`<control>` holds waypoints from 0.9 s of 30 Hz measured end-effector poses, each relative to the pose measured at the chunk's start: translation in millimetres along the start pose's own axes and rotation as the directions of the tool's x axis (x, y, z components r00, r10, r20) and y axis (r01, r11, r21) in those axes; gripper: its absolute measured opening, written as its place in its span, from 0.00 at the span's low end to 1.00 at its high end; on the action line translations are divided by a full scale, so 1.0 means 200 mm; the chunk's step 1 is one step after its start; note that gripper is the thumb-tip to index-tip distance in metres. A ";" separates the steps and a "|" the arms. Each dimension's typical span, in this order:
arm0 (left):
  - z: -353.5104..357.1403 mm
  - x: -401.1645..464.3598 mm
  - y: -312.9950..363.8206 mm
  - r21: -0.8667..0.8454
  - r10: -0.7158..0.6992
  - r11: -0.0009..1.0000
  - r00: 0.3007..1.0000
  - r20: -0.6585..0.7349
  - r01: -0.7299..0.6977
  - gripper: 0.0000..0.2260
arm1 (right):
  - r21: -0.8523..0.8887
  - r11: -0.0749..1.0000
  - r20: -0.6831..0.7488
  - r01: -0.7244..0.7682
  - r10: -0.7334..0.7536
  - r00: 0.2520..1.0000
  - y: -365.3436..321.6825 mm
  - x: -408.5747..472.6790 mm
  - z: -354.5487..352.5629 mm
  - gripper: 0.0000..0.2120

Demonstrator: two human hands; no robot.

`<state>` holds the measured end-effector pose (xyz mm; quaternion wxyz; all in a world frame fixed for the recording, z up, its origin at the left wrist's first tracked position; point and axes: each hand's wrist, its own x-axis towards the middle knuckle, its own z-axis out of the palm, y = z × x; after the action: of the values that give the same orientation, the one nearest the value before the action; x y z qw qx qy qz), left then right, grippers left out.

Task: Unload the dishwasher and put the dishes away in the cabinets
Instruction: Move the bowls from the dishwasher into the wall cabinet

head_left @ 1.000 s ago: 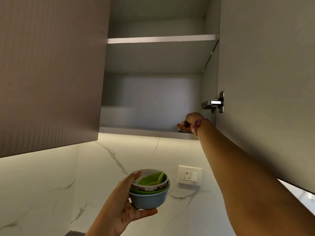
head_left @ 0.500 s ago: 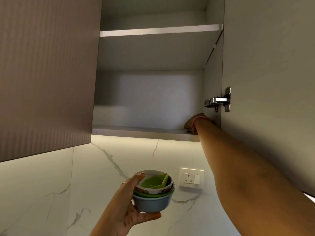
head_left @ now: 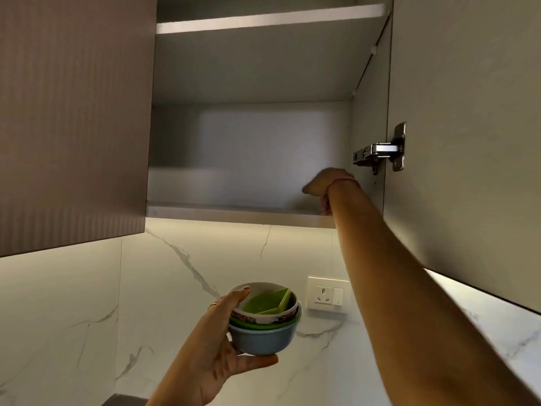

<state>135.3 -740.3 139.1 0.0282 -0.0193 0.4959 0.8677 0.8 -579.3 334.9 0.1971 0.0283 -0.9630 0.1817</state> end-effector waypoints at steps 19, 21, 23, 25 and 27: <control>0.01 -0.32 -0.04 0.061 -0.027 0.997 0.991 -0.134 0.036 0.14 | 0.233 0.710 0.660 0.665 -0.618 0.428 0.03 -0.81 0.15 0.15; 0.04 -0.34 -0.03 0.061 -0.008 0.998 0.993 -0.114 0.015 0.13 | 0.300 0.718 0.633 0.628 -0.643 0.432 0.05 -0.79 0.10 0.11; 0.06 -0.36 -0.03 0.058 0.017 0.998 0.995 -0.100 -0.011 0.12 | 0.399 0.736 0.593 0.547 -0.662 0.458 0.07 -0.77 0.05 0.08; 0.06 -0.38 -0.03 0.040 0.032 0.999 0.993 -0.110 -0.027 0.11 | 0.523 0.741 0.488 0.422 -0.666 0.565 0.08 -0.76 0.01 0.05; 0.05 -0.40 -0.02 0.028 0.035 0.999 0.991 -0.127 -0.032 0.10 | 0.651 0.698 0.321 0.299 -0.609 0.725 0.08 -0.75 -0.03 0.04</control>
<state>214.7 -732.2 145.1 -0.0178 -0.0662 0.5083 0.8585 138.2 -565.7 276.3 -0.0444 0.3787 -0.8418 0.3821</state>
